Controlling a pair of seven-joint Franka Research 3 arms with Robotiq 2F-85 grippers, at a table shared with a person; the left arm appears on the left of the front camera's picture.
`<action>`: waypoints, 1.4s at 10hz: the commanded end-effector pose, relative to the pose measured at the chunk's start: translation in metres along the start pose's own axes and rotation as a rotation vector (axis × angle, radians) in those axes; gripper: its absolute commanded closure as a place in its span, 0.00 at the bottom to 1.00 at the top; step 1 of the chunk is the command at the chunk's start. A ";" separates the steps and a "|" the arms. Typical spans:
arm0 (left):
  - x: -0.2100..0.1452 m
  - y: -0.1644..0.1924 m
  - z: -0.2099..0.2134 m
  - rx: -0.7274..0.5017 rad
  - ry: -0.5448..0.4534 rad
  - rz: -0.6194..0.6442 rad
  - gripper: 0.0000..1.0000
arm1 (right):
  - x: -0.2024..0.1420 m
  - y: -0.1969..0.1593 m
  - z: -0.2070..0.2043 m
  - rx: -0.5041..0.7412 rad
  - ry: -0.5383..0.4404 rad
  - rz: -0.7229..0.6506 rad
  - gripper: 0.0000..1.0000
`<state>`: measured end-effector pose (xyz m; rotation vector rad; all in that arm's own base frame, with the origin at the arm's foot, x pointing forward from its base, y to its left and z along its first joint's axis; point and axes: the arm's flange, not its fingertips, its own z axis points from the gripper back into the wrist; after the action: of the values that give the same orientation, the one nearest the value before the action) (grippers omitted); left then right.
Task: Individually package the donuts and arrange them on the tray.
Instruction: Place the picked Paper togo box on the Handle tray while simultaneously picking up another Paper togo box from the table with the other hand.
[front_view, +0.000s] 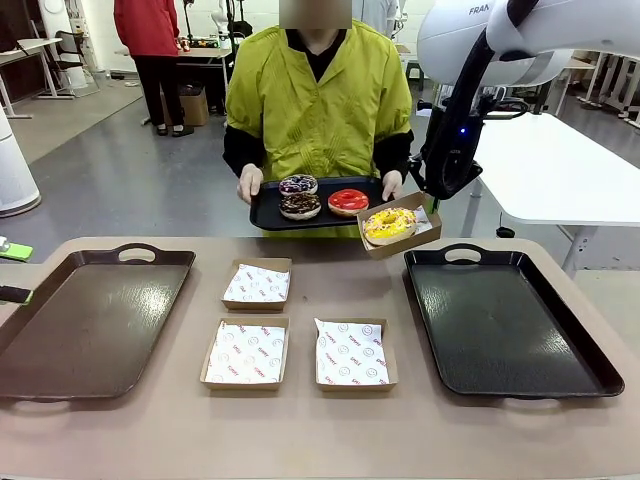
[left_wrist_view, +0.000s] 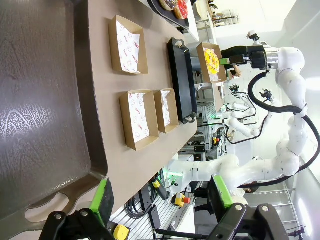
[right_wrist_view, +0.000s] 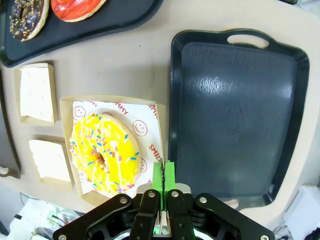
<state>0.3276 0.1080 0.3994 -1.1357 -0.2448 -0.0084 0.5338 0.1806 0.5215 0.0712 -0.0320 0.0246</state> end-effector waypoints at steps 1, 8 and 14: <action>0.007 -0.007 -0.004 0.031 0.042 -0.010 0.00 | 0.000 0.000 0.000 0.000 0.000 0.000 0.99; 0.095 -0.165 -0.075 0.665 0.155 -0.194 0.00 | -0.017 -0.152 -0.028 0.021 -0.048 -0.036 0.99; 0.150 -0.170 -0.232 1.009 0.087 -0.226 0.00 | -0.006 -0.163 -0.071 0.037 -0.021 -0.053 0.99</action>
<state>0.4803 -0.1405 0.4924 -0.1522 -0.2304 -0.1684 0.5311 0.0227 0.4413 0.0744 -0.0422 -0.0259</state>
